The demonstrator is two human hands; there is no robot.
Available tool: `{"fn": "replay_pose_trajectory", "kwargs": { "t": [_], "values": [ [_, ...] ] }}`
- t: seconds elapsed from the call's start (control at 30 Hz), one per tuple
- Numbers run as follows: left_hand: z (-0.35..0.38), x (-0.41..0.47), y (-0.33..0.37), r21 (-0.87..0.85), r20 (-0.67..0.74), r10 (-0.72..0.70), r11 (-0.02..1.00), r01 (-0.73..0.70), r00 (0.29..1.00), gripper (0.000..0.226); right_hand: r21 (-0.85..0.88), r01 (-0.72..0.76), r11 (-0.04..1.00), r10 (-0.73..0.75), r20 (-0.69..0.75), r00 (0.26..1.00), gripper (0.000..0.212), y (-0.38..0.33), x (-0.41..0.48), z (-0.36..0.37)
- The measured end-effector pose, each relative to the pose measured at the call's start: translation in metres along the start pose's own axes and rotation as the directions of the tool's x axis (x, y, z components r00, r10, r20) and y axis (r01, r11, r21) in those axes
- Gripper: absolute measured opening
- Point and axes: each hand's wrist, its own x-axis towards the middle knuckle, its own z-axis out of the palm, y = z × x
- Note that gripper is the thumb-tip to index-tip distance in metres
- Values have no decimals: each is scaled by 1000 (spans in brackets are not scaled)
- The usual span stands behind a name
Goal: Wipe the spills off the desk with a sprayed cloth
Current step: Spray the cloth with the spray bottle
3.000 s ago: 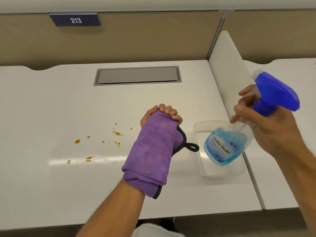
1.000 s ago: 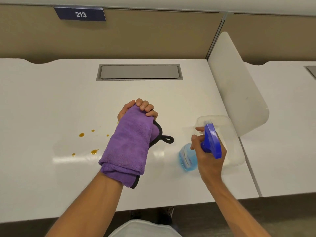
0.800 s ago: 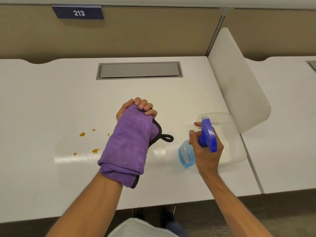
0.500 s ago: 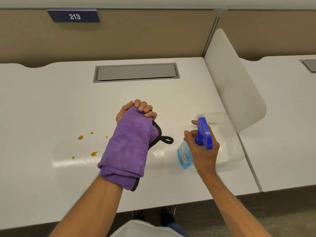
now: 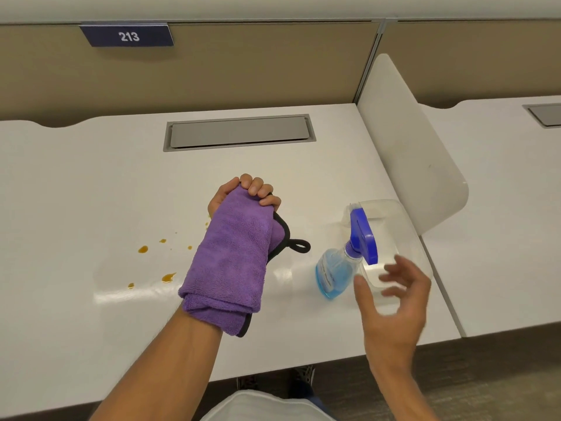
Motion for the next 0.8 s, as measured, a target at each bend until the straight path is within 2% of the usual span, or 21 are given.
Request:
{"fn": "replay_pose_trajectory", "kwargs": {
  "t": [0.07, 0.13, 0.17, 0.23, 0.3, 0.33, 0.4, 0.47, 0.5, 0.73, 0.8],
  "values": [
    [2, -2, 3, 19, -24, 14, 1000, -13, 1000, 14, 31, 9, 999, -11, 58, 998, 43, -11, -24, 1],
    [5, -7, 7, 40, -51, 29, 999, -27, 998, 16, 43, -67, 997, 55, 240, 969, 29, -22, -39, 16],
    [7, -10, 9, 54, -62, 38, 998, -34, 997, 16, 28, -137, 990, 118, 354, 928, 30, -28, -42, 27],
    [12, -17, 14, 85, -83, 64, 995, -57, 994, 14, 13, -373, 928, 303, 554, 775, 44, -38, -41, 56],
    [15, -24, 21, 108, -93, 99, 990, -89, 991, 11, 58, -649, 758, 404, 739, 538, 65, -49, -37, 87],
    [16, -28, 24, 112, -91, 113, 988, -103, 989, 11, 104, -747, 657, 371, 817, 441, 73, -53, -35, 101],
    [15, -35, 33, 125, -63, 127, 985, -118, 990, 10, 192, -855, 481, 257, 902, 347, 73, -57, -32, 122],
    [13, -41, 44, 140, -16, 134, 981, -130, 991, 9, 226, -894, 387, 199, 926, 320, 66, -62, -31, 137],
    [11, -45, 51, 142, 9, 138, 980, -137, 990, 9, 232, -893, 386, 195, 925, 325, 63, -64, -31, 144],
    [-8, -60, 100, 212, 210, 92, 968, -137, 973, 18, 247, -860, 447, 165, 922, 351, 47, -73, -37, 166],
    [-16, -64, 112, 287, 258, 87, 944, -162, 962, 25, 235, -815, 529, 187, 905, 382, 42, -78, -32, 168]
  ]
}}
